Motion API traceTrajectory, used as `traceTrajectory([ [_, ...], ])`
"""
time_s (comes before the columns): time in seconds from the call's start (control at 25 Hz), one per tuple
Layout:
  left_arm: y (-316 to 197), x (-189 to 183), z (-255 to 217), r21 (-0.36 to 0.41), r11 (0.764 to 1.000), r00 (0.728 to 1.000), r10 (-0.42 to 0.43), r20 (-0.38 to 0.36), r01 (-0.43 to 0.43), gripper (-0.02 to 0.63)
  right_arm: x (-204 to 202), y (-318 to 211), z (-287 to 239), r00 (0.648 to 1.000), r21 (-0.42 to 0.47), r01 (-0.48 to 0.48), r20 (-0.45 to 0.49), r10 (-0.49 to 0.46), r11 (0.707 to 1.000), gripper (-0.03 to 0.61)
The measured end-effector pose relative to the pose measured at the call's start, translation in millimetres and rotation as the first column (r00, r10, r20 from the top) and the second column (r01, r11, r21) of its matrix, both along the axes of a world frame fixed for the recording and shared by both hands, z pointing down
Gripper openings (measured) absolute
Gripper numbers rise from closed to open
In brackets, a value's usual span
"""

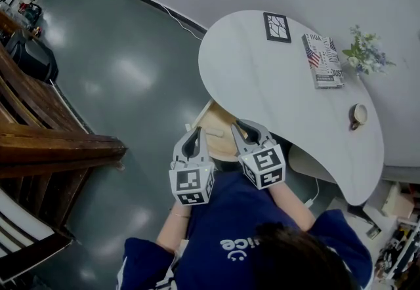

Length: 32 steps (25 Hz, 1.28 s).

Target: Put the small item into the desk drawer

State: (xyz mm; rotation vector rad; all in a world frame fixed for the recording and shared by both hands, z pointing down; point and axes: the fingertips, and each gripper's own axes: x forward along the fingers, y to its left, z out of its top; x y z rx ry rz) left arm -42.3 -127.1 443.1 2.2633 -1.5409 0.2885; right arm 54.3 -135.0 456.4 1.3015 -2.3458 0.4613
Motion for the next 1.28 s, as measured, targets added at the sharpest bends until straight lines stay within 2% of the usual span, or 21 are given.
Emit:
traceTrajectory([
  [0.16, -1.3, -0.4, 0.3, -0.002, 1.0, 1.0, -0.001, 0.004, 0.001, 0.003, 0.6, -3.0, 0.4, 1.0, -0.001, -0.005, 0.002, 0.005, 1.0, 0.009],
  [1.28, -8.4, -9.3, 8.5, -0.035, 0.999, 0.999, -0.016, 0.035, 0.018, 0.003, -13.6, -11.6, 19.0, 0.996, -0.015, 0.069, -0.059, -0.07, 0.997, 0.008],
])
